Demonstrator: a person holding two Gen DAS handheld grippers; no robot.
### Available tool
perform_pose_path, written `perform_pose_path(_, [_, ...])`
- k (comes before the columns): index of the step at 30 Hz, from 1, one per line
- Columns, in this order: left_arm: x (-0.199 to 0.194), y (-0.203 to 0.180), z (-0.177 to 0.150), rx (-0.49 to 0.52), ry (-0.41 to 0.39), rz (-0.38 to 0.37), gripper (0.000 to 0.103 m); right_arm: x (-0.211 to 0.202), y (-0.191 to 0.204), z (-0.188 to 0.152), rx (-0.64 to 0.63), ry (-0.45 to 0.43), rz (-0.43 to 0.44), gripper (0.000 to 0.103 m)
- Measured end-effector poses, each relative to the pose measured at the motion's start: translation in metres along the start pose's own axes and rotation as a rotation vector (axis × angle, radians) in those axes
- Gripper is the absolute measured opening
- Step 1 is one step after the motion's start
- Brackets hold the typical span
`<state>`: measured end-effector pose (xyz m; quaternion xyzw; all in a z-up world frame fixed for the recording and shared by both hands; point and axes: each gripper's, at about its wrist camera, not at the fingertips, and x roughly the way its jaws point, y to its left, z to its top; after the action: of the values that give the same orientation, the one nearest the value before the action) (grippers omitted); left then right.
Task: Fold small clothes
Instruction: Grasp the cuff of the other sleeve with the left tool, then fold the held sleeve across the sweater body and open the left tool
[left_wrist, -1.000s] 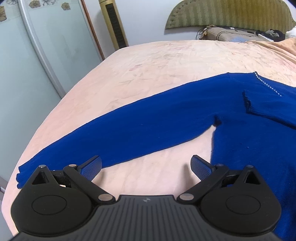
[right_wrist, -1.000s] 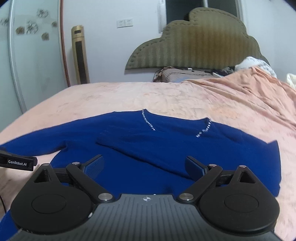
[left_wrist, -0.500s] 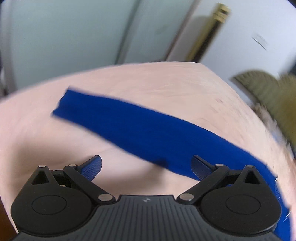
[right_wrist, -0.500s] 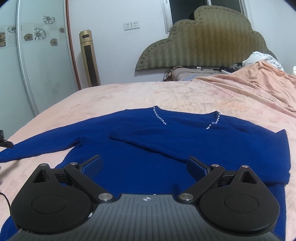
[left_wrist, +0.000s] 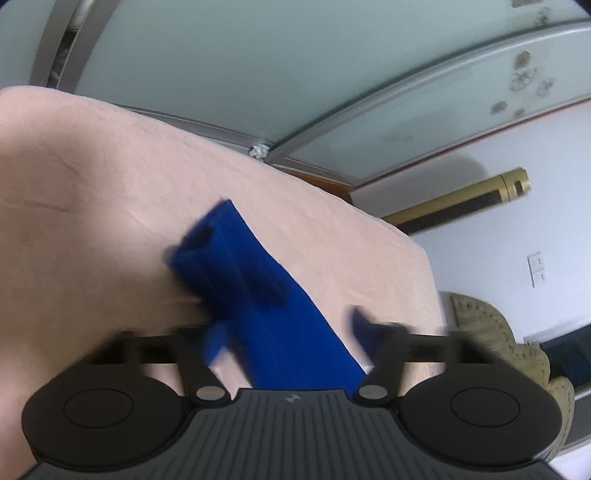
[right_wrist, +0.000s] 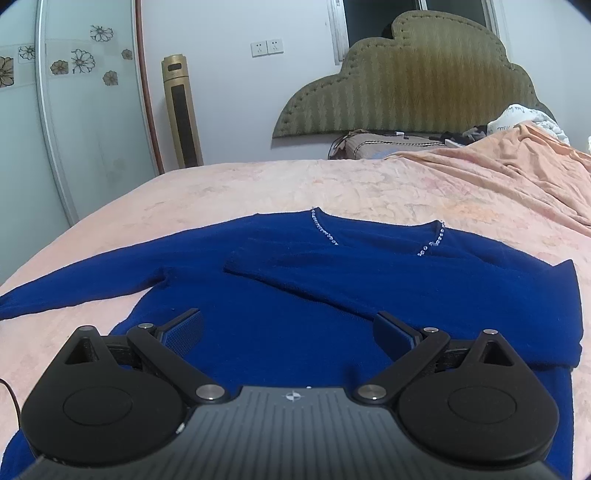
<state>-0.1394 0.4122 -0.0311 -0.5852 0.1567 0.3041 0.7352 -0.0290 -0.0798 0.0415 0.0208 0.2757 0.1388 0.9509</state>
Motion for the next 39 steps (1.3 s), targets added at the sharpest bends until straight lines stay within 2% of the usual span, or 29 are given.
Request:
perform_pose_path(1, [0.003,0.0,0.002,-0.004,0.015,0.005,0.028,0.0,0.0,0.0,0.0,0.0,0.0,0.1])
perform_pose_path(2, [0.006,0.0,0.003,-0.006,0.028,0.015,0.015,0.001,0.0,0.0,0.0,0.001,0.0,0.1])
perform_pose_path(3, [0.008,-0.002,0.002,-0.002,0.032,0.025,0.01,0.001,0.0,0.0,0.0,0.002,0.0,0.1])
perform_pose_path(6, [0.007,-0.018,-0.002,0.087,0.001,0.06,0.007,0.0,-0.002,-0.001,0.005,0.003,0.0,0.1])
perform_pose_path(12, [-0.005,-0.106,-0.029,0.452,-0.188,0.103,0.007,-0.004,-0.016,-0.001,0.028,-0.004,-0.023,0.1])
perform_pose_path(16, [-0.003,-0.192,-0.067,0.688,-0.237,0.009,0.007,-0.014,-0.033,-0.002,0.063,-0.023,-0.058,0.1])
perform_pose_path(19, [-0.009,-0.255,-0.129,0.903,-0.236,-0.128,0.007,-0.023,-0.047,-0.004,0.098,-0.041,-0.091,0.101])
perform_pose_path(21, [-0.013,-0.289,-0.18,1.035,-0.19,-0.237,0.007,-0.029,-0.058,-0.008,0.128,-0.05,-0.115,0.101])
perform_pose_path(24, [-0.019,-0.325,-0.266,1.194,-0.078,-0.408,0.007,-0.04,-0.076,-0.015,0.174,-0.055,-0.151,0.101])
perform_pose_path(28, [-0.022,-0.339,-0.377,1.385,0.091,-0.581,0.007,-0.055,-0.097,-0.026,0.223,-0.05,-0.205,0.101])
perform_pose_path(30, [-0.025,-0.33,-0.434,1.48,0.195,-0.649,0.007,-0.064,-0.106,-0.03,0.241,-0.054,-0.23,0.101])
perform_pose_path(32, [-0.024,-0.317,-0.485,1.551,0.31,-0.669,0.007,-0.073,-0.113,-0.034,0.252,-0.06,-0.261,0.101])
perform_pose_path(34, [-0.01,-0.308,-0.522,1.59,0.448,-0.664,0.007,-0.082,-0.119,-0.039,0.257,-0.064,-0.285,0.101])
perform_pose_path(39, [-0.005,-0.276,-0.578,1.664,0.645,-0.652,0.008,-0.101,-0.132,-0.05,0.274,-0.068,-0.347,0.101])
